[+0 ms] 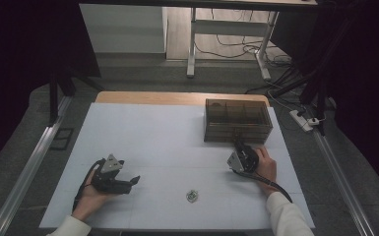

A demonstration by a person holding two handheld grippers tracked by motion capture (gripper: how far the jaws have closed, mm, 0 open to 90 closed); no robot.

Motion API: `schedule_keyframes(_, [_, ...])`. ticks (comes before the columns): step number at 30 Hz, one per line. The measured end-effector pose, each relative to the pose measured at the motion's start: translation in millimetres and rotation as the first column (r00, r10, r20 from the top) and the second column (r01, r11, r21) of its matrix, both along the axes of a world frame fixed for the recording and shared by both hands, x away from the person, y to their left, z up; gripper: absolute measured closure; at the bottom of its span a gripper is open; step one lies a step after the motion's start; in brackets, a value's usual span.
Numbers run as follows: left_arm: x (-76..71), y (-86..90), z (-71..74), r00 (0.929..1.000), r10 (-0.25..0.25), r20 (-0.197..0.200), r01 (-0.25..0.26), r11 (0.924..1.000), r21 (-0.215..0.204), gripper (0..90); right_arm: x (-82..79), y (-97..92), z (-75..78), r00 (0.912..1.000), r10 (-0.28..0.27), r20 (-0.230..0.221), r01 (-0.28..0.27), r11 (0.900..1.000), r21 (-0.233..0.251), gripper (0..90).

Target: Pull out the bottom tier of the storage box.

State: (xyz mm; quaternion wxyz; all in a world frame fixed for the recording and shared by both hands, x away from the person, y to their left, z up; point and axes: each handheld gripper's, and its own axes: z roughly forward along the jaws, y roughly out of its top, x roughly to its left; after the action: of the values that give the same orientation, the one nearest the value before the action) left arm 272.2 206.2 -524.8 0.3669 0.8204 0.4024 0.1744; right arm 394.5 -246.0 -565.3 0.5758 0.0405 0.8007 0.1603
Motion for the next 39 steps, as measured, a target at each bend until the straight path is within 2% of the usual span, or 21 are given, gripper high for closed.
schedule_keyframes(9, [-1.1,0.3,0.5,1.0,0.001,0.004,-0.001,1.0,0.002,16.5,-0.3,-0.4,0.2,0.9999,-0.007,0.01,0.007,0.9995,-0.029,80.5])
schedule_keyframes(12, [-1.3,1.1,0.4,1.0,0.005,0.005,-0.005,1.0,-0.002,16.6,-0.1,-0.2,-1.0,0.9999,-0.006,0.013,0.006,0.9997,-0.023,80.4])
schedule_keyframes(14, [-1.4,2.1,0.5,0.9999,0.009,0.006,-0.009,1.0,-0.003,16.6,0.0,-0.2,-1.0,0.9998,-0.004,0.017,0.005,0.9991,-0.042,79.8])
schedule_keyframes(16, [-1.5,2.0,0.4,0.9999,0.01,0.006,-0.01,0.9999,-0.002,16.7,1.4,-0.6,-1.5,0.9997,-0.019,0.012,0.019,0.9991,-0.037,79.7])
schedule_keyframes(25, [-1.8,1.9,0.5,0.9999,0.009,0.009,-0.009,1.0,-0.002,16.8,2.7,-0.7,-2.1,0.9998,-0.017,0.007,0.017,0.9996,-0.022,79.4])
schedule_keyframes(35, [-1.5,1.2,0.4,0.9999,0.009,0.01,-0.009,1.0,-0.002,16.9,3.7,0.1,-2.6,0.9994,-0.029,0.017,0.03,0.9989,-0.037,79.3])
schedule_keyframes(39, [-1.9,1.8,0.6,0.9999,0.008,0.014,-0.008,1.0,0.001,16.9,4.1,0.0,-2.4,0.9994,-0.024,0.026,0.026,0.9981,-0.057,79.3])
